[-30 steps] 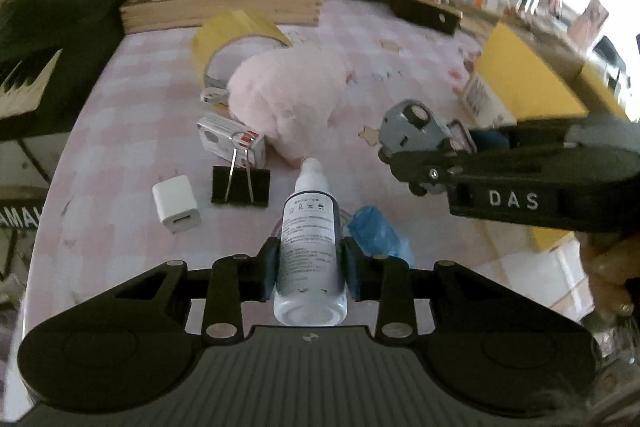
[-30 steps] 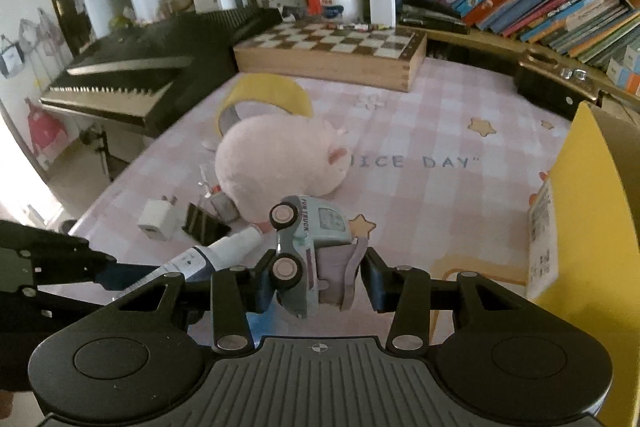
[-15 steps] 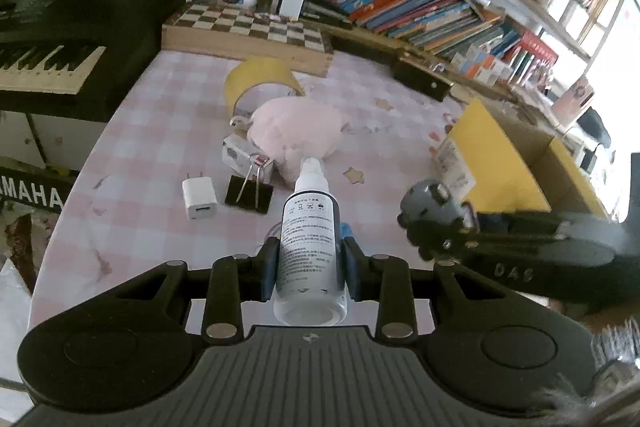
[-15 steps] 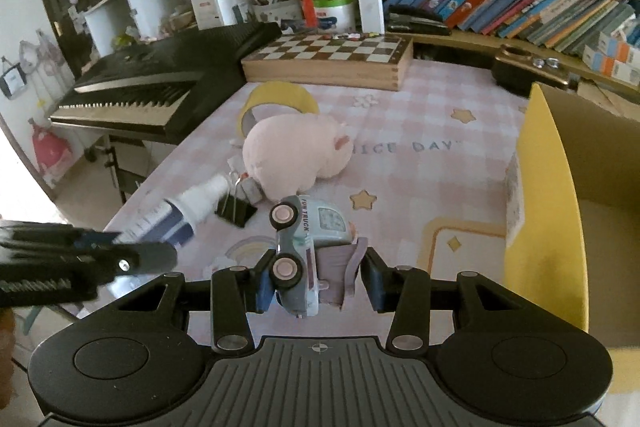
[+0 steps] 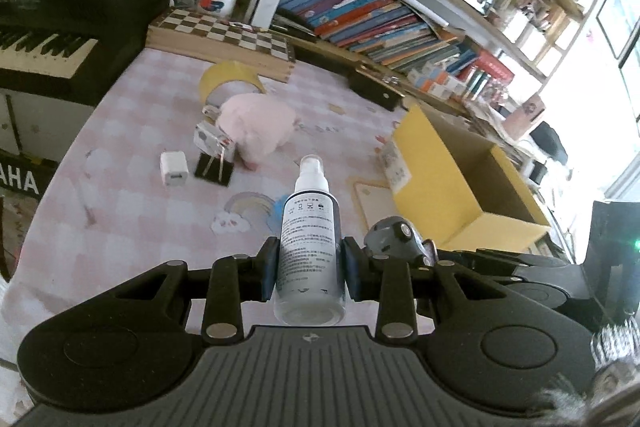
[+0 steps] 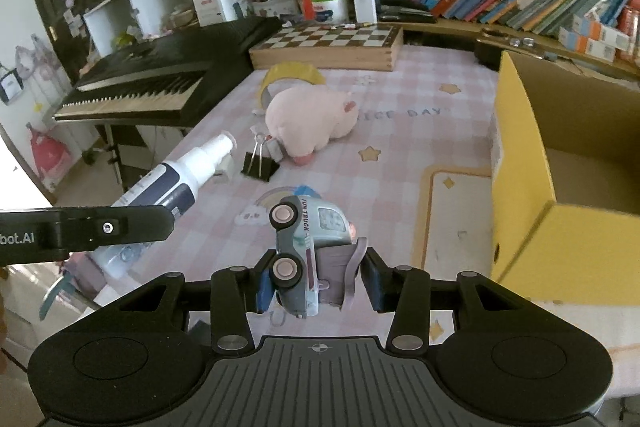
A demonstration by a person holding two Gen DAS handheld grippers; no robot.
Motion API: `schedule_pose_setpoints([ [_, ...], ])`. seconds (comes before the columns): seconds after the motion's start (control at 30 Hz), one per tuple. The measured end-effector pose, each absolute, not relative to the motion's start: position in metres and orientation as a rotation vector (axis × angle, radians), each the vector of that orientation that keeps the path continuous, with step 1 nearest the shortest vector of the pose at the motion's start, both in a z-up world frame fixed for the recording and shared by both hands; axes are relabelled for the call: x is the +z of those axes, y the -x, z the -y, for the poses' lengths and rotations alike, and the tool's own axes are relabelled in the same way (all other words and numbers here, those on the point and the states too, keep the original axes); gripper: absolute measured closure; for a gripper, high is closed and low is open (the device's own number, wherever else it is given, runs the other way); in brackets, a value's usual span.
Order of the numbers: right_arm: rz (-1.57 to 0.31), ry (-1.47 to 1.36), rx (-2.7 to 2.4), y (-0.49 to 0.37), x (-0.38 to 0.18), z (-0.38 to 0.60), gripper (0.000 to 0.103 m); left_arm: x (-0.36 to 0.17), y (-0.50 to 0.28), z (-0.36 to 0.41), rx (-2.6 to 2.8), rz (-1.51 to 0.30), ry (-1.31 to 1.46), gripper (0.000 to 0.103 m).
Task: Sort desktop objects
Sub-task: 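Lift and carry the toy truck and spray bottle toward the yellow box with both tools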
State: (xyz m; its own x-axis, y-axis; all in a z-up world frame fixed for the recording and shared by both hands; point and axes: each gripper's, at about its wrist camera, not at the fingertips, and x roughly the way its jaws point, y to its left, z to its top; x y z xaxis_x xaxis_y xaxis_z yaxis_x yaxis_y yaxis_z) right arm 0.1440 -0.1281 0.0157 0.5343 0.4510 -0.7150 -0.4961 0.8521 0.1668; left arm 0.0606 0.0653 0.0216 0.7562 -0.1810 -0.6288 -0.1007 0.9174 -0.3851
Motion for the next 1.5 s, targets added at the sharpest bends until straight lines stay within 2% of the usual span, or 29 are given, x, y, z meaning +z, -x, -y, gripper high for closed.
schedule_pose_setpoints([
  [0.73, -0.837, -0.066, 0.370, -0.051, 0.012, 0.175, 0.059, 0.012, 0.001, -0.026, -0.238, -0.791, 0.390, 0.073],
  [1.5, -0.836, -0.161, 0.134, -0.013, 0.007, 0.236, 0.059, 0.008, -0.016, 0.036, -0.475, -0.840, 0.301, 0.073],
])
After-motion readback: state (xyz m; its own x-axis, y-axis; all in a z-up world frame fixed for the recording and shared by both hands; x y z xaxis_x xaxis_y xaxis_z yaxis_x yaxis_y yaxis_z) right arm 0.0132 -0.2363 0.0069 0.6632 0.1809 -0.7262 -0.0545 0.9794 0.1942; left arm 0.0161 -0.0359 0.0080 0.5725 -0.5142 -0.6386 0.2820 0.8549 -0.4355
